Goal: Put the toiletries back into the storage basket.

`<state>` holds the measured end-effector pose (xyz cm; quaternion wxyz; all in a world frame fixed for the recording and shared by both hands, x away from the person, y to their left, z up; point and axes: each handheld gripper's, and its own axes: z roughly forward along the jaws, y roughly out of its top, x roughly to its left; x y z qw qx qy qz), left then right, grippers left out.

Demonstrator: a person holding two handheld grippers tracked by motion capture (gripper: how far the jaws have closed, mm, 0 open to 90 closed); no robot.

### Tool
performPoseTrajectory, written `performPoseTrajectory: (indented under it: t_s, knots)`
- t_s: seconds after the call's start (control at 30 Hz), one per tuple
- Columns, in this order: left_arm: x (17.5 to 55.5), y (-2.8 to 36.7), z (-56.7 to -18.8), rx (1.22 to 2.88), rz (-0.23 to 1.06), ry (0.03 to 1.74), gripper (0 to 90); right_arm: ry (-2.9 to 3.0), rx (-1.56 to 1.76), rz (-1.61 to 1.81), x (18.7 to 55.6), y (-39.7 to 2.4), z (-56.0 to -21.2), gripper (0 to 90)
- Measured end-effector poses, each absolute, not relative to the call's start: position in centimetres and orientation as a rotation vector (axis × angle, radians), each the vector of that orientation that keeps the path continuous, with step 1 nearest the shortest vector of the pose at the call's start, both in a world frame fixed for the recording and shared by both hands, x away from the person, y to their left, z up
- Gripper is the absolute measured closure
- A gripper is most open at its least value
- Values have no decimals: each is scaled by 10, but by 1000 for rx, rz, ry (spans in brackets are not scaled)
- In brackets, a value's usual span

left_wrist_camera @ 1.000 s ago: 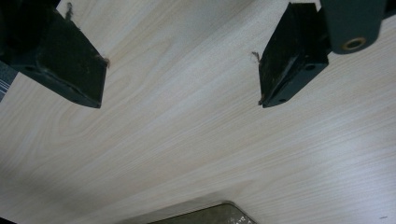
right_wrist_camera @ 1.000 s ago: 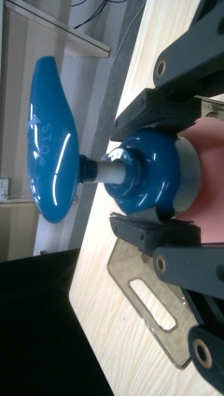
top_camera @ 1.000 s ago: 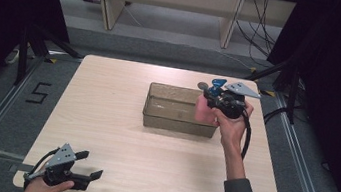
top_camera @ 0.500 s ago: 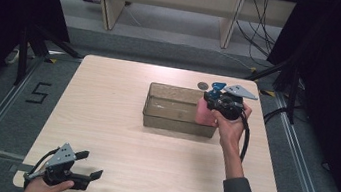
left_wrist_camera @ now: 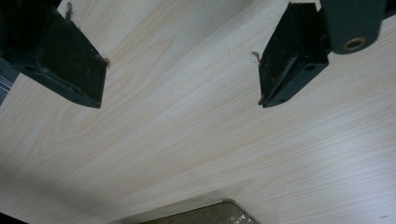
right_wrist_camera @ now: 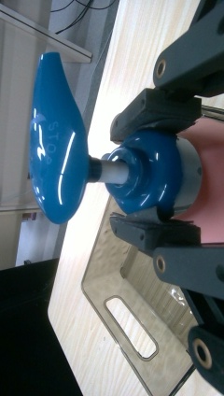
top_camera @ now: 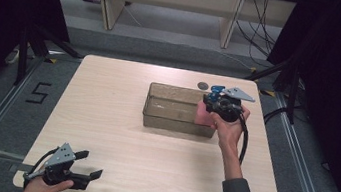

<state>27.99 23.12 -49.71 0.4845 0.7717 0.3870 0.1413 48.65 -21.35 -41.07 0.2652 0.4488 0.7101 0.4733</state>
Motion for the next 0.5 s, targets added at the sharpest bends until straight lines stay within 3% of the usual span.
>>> performPoseTrajectory:
  t_s: [0.5]
  knots:
    - [280,232,-497,1890,350,938,147,1917,1228,1258,487,-217,-420,534]
